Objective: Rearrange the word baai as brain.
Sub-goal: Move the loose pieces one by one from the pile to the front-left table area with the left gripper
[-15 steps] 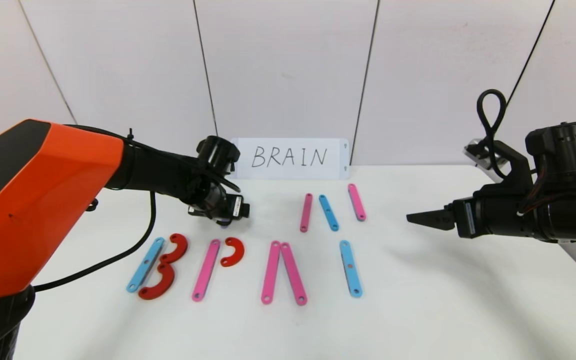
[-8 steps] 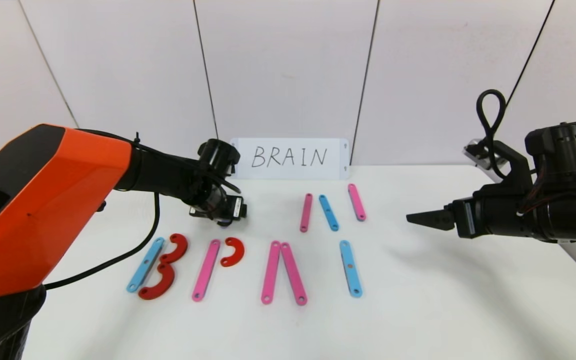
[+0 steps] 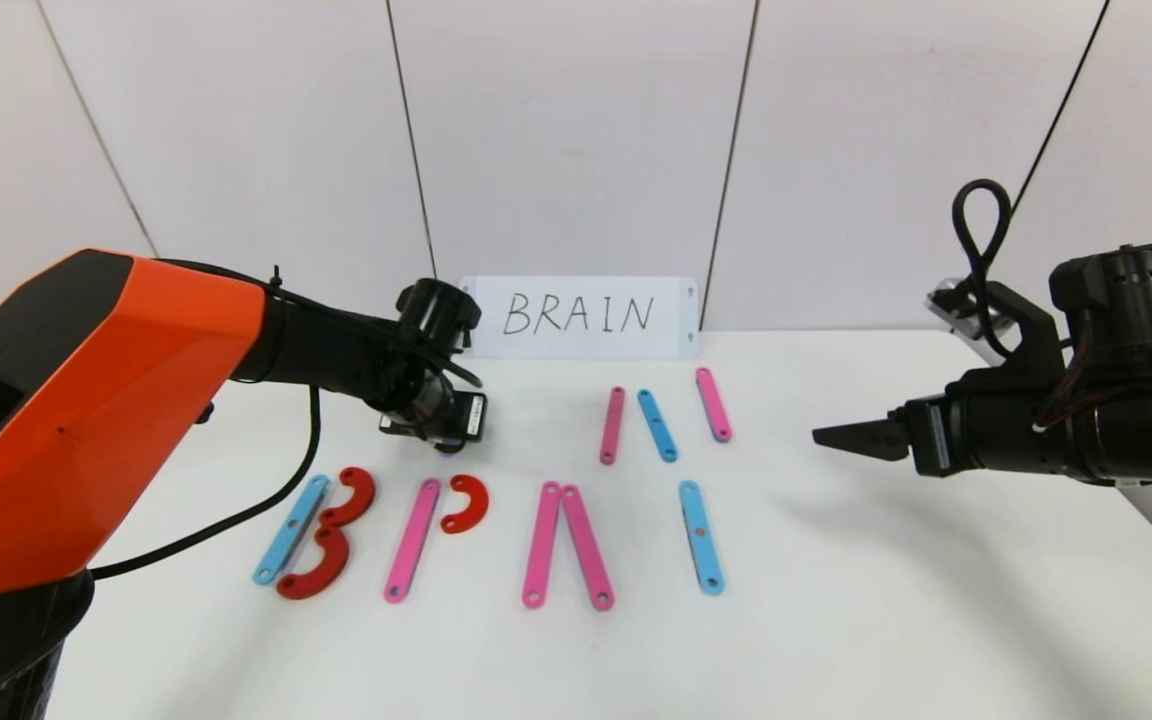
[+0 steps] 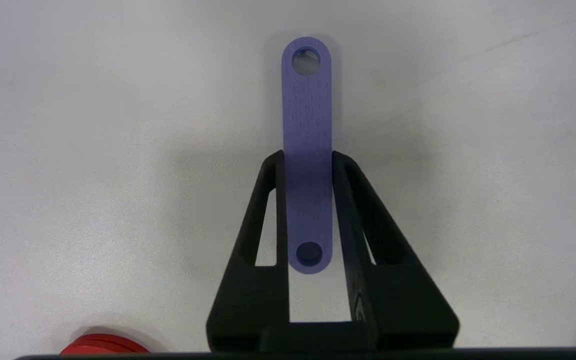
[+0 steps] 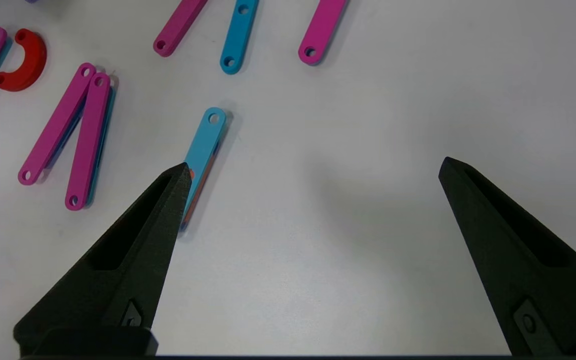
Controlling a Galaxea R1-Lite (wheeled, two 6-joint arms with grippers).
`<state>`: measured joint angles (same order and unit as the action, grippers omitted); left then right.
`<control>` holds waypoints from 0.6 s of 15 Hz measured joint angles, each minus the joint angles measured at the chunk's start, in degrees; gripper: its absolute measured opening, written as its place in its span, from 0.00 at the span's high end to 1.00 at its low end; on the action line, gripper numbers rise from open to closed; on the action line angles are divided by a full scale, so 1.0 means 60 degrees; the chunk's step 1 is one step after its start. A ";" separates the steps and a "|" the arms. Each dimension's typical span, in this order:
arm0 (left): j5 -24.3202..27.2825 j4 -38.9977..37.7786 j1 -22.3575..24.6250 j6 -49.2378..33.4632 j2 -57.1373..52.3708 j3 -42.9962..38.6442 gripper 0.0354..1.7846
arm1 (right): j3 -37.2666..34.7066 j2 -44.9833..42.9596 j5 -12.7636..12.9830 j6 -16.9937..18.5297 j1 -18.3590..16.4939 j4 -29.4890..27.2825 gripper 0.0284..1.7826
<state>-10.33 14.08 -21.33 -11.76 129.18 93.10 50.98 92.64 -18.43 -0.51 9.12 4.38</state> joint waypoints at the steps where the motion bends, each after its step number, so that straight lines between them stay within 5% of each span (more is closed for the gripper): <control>1: 0.0000 0.0004 0.0000 -0.0004 0.0000 0.0002 0.86 | 0.0000 0.0000 0.0000 0.0004 0.0000 -0.0004 0.03; 9: -0.0051 0.0345 -0.0081 -0.0772 -0.0744 -0.0118 0.86 | 0.0002 0.0022 0.0000 0.0000 0.0008 0.0008 0.03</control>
<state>-10.63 16.15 -21.82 -16.40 124.72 92.39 50.99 92.77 -18.43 -0.51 9.17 4.43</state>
